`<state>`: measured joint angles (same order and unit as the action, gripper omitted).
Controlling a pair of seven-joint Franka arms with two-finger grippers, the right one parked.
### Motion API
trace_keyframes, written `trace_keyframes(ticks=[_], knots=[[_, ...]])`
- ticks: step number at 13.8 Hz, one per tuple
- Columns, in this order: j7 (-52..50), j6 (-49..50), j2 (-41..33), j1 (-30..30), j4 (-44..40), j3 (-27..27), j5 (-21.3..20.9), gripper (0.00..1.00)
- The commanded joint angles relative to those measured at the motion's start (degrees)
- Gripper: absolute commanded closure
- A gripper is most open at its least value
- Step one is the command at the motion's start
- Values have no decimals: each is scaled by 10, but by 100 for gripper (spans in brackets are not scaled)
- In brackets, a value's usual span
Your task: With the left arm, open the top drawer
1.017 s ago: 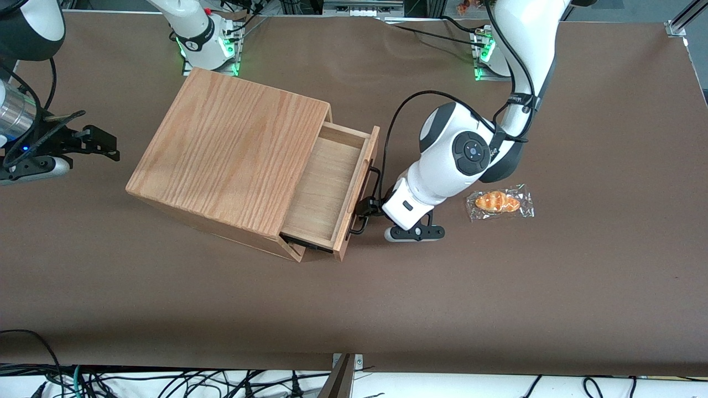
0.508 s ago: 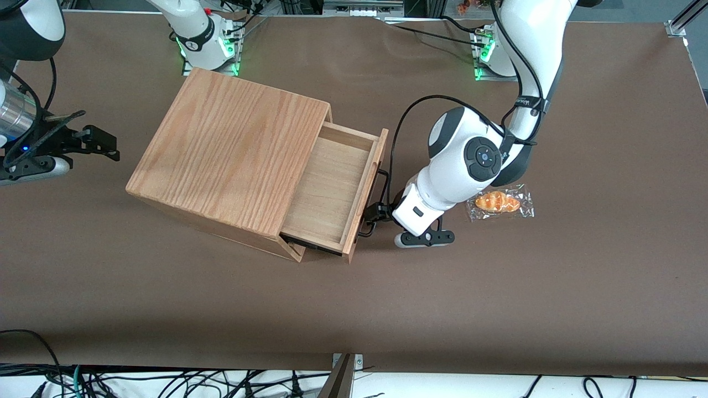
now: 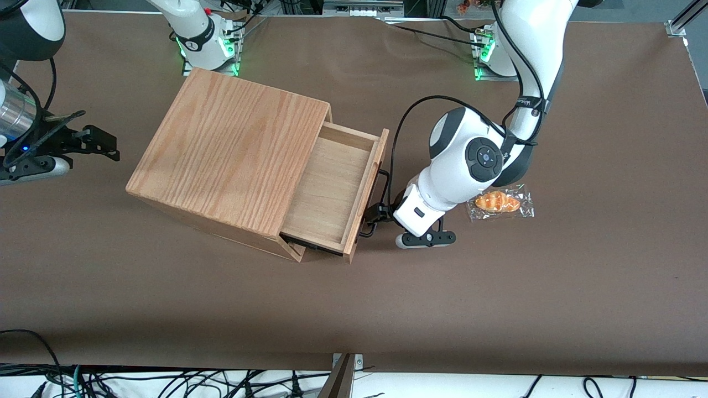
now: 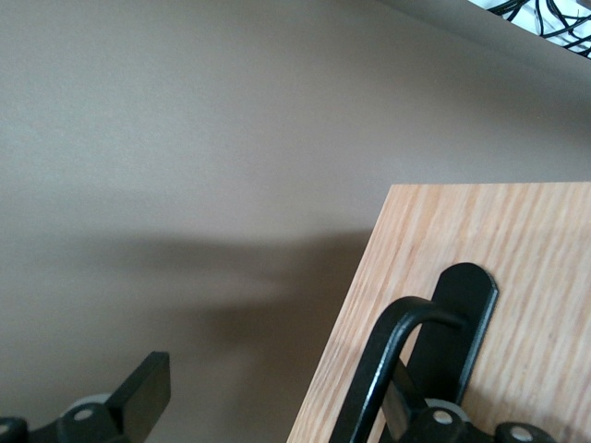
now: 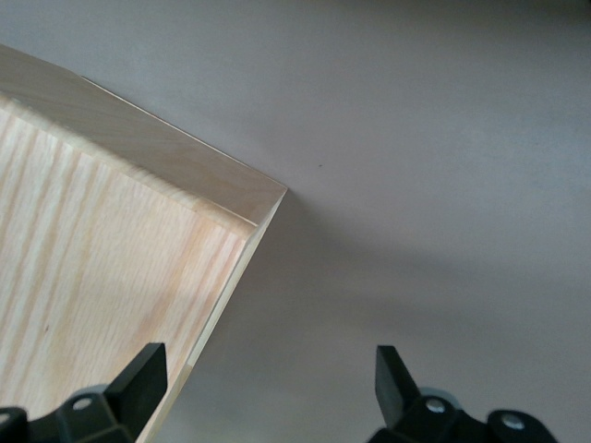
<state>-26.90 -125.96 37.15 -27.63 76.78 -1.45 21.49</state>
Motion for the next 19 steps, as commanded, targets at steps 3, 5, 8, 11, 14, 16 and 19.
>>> trace_keyframes(ticks=[3, 5, 8, 11, 14, 16, 19], knots=[[5, 13, 1, 15, -12, 0, -7, 0], [3, 14, -2, 15, -14, -2, -7, 0], [-1, 31, -13, 15, -15, -3, 33, 0], [1, 53, -24, 31, -16, -4, 46, 0], [3, 98, -24, 62, -58, -2, 45, 0], [5, 123, -25, 89, -62, -6, 44, 0], [8, 162, -38, 123, -73, 1, 35, 0]])
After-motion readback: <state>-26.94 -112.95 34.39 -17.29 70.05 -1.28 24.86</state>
